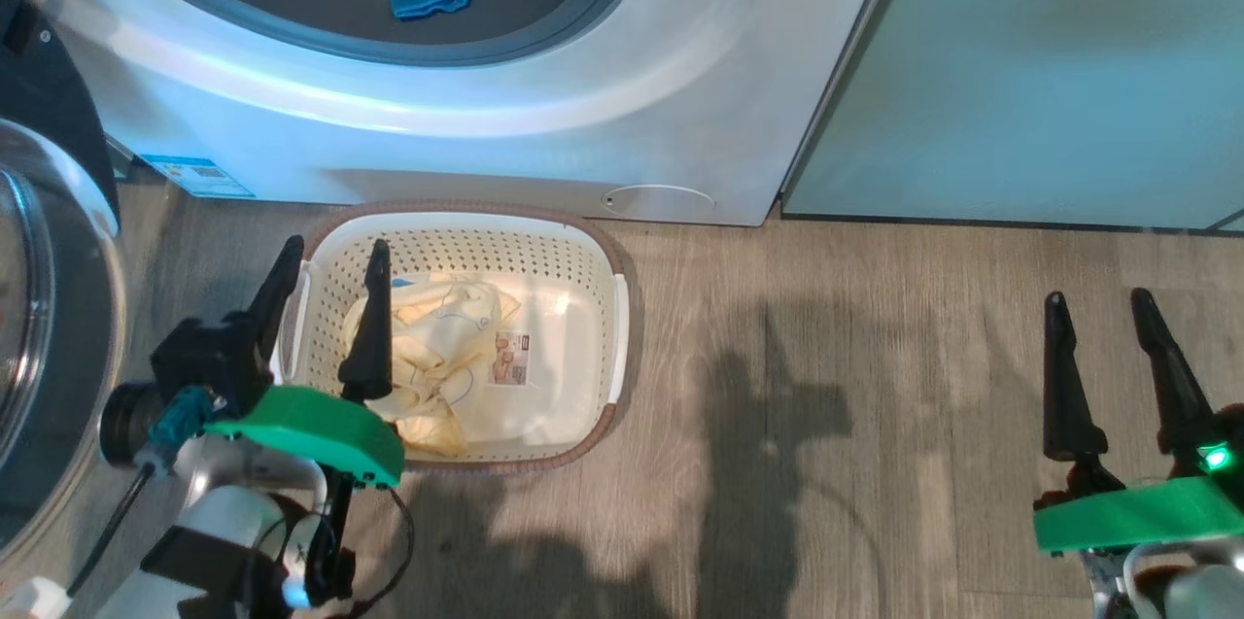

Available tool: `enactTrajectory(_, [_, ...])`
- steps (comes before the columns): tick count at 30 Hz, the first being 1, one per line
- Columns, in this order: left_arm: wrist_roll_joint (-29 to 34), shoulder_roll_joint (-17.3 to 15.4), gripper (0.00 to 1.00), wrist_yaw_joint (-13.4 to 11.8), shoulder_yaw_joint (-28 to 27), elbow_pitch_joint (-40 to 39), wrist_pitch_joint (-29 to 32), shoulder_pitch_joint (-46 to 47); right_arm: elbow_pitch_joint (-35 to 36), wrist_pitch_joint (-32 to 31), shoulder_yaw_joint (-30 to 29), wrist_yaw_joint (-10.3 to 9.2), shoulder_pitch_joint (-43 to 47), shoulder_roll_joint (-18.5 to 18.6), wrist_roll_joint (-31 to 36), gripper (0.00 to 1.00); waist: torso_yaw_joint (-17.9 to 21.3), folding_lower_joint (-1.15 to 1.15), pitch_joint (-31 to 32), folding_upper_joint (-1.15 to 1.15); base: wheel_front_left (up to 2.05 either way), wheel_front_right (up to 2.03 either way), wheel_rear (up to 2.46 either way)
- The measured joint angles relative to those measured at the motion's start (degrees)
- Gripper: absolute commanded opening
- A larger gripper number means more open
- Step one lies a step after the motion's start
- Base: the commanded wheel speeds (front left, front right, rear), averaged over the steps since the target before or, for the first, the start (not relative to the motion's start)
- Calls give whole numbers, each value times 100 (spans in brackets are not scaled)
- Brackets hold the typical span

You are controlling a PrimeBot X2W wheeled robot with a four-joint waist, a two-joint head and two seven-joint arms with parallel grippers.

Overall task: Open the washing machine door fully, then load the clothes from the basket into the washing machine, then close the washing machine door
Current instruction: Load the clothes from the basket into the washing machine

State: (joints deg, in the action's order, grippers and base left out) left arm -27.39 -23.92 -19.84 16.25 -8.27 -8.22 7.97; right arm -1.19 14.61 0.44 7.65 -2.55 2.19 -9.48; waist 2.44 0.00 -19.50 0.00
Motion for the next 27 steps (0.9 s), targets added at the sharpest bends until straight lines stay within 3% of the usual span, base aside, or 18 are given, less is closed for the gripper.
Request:
enactTrajectory(22, [-52,8,100,9,104,57,110,186,1,0,155,0,-32,0,-49,100,67,0,-326,0,0,0,0])
enactTrajectory(27, [-107,4,100,107,94,152,120,385,7,0,185,0,-66,0,-100,100,112,0,-505,0,0,0,0])
